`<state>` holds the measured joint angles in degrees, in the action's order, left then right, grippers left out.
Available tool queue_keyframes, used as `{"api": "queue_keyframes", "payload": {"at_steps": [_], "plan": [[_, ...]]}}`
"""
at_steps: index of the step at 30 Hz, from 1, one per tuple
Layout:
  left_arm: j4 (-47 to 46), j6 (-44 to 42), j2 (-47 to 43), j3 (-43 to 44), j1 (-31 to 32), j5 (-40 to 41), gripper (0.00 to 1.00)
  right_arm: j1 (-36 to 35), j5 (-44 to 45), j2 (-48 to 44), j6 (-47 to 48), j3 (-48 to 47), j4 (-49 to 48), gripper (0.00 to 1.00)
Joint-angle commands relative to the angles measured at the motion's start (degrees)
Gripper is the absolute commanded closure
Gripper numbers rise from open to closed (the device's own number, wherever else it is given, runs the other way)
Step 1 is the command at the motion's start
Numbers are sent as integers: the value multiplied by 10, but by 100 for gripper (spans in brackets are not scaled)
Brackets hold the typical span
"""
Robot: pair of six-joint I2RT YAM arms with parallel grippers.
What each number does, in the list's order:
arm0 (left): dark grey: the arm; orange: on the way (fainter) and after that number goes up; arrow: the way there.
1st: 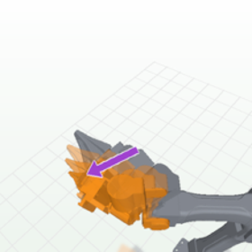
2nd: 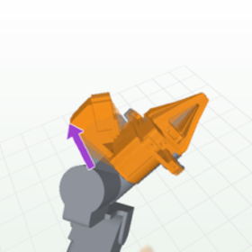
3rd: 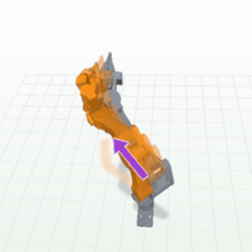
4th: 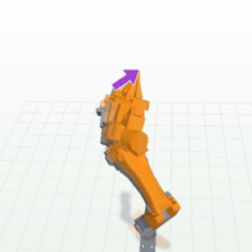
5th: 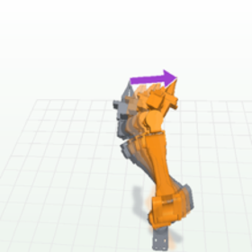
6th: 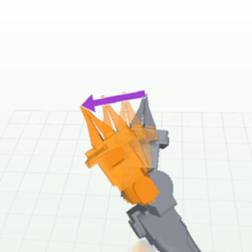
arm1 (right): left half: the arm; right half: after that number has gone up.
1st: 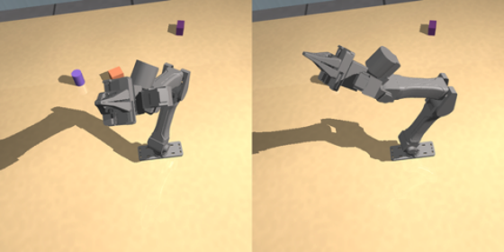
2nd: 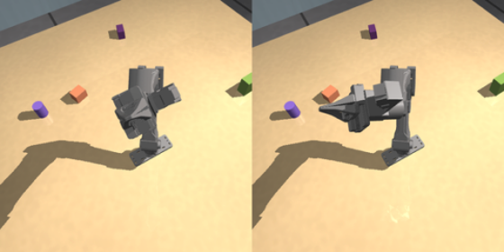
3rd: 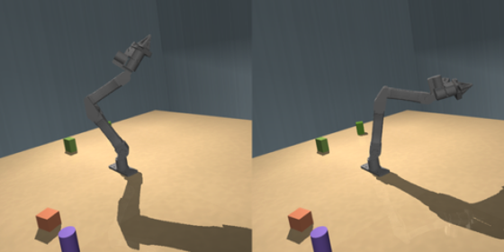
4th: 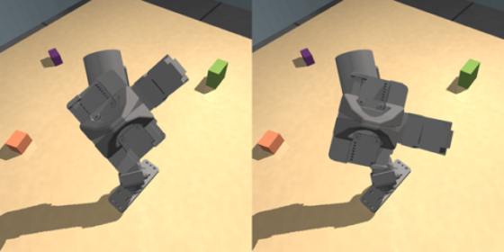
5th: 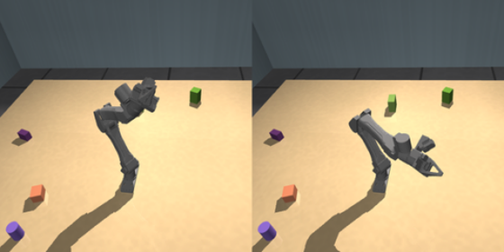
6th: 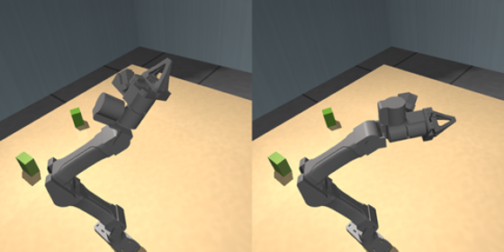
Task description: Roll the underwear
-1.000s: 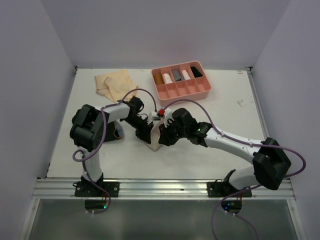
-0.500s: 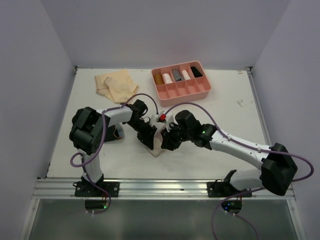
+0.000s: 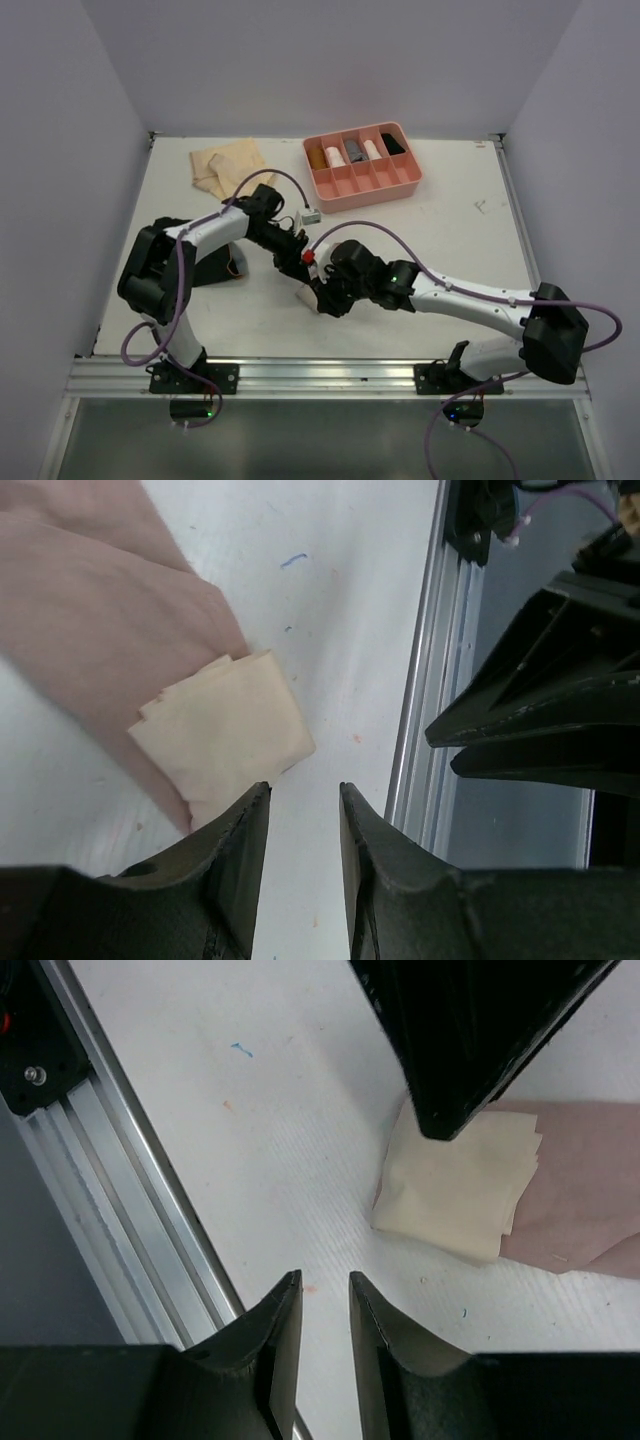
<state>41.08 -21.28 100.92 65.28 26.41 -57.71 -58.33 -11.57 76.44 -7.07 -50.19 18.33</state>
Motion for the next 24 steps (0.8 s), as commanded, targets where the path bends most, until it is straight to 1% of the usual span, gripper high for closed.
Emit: {"api": "queue_keyframes", "payload": {"at_steps": [1, 5, 6, 9, 10, 11, 13, 15, 17, 19, 21, 22, 24], "plan": [[-35, 43, -25, 17, -54, -21, 62, -21, 80, 21, -18, -39, -22, 70], [-103, 94, -48, 28, -101, 11, 58, -43, 129, 72, -16, -51, -29, 66], [-117, 104, -62, 30, -116, 19, 55, -48, 138, 99, -17, -56, -28, 65], [-154, 117, -88, 41, -142, 45, 52, -63, 179, 149, -18, -85, -22, 64], [-166, 118, -94, 43, -146, 51, 51, -67, 187, 157, -18, -89, -24, 64], [-174, 124, -106, 47, -152, 72, 48, -70, 205, 167, -22, -91, -26, 64], [-192, 133, -120, 51, -157, 106, 47, -77, 218, 193, -25, -102, -27, 63], [-195, 127, -140, 53, -158, 141, 44, -81, 235, 208, -25, -104, -29, 62], [-229, 144, -166, 39, -158, 190, 39, -84, 252, 231, -27, -105, -33, 62], [-242, 126, -183, 31, -160, 203, 38, -86, 263, 251, -25, -107, -32, 62], [-273, 126, -213, 7, -160, 211, 28, -88, 269, 261, -23, -105, -36, 61], [-280, 121, -229, 0, -160, 216, 20, -88, 269, 270, -22, -105, -38, 61], [-286, 119, -238, -8, -161, 219, 13, -88, 276, 278, -21, -102, -38, 62]]}}
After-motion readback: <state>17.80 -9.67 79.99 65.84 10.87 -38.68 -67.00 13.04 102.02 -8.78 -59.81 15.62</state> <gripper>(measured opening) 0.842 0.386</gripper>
